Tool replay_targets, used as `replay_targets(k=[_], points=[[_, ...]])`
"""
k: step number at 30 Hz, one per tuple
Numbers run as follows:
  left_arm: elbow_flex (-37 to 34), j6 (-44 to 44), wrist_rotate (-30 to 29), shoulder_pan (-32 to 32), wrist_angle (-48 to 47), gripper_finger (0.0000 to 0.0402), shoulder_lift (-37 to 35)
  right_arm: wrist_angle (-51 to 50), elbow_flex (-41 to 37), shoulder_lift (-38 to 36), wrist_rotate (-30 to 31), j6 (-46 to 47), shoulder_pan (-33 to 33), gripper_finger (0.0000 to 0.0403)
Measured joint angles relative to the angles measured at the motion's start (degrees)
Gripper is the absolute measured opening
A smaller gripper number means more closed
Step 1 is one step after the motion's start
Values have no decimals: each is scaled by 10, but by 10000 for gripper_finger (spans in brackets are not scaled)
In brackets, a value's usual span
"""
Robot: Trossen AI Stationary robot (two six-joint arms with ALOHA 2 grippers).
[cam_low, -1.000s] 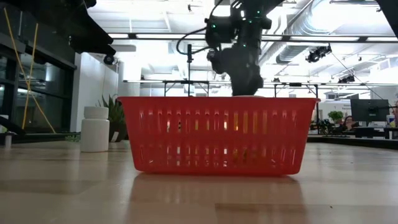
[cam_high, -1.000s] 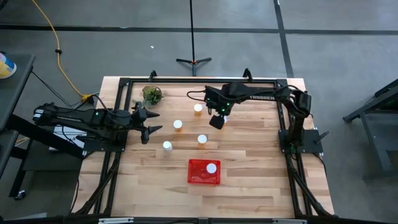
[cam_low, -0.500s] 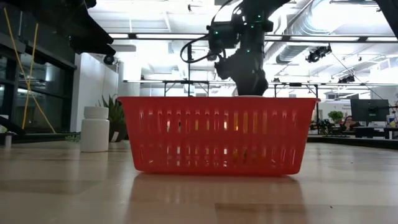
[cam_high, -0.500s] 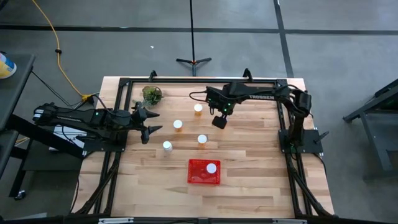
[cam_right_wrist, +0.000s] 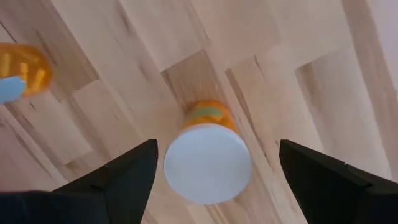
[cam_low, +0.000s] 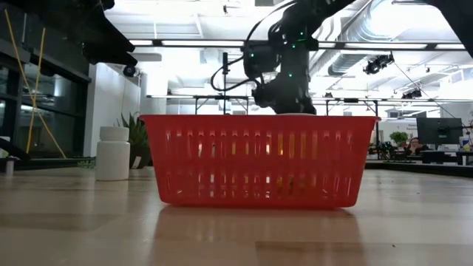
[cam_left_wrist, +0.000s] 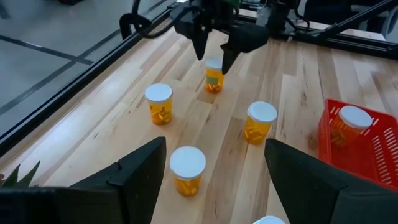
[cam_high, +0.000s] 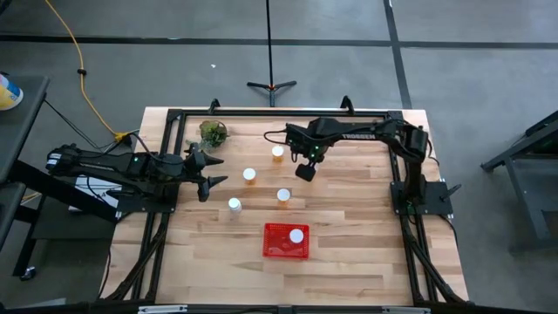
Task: Pick and place pill bottles into a basket
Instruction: Put the orange pill bottle into the red bin
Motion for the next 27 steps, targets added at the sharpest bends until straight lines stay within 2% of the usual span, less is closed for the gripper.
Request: replay_targets(k=[15, 27], points=[[0, -8, 0, 0, 0, 308, 0, -8, 0, 19, -12, 2, 0, 318], [0, -8, -3, 0, 0, 308, 0, -7, 0, 19, -33, 11, 1, 249]])
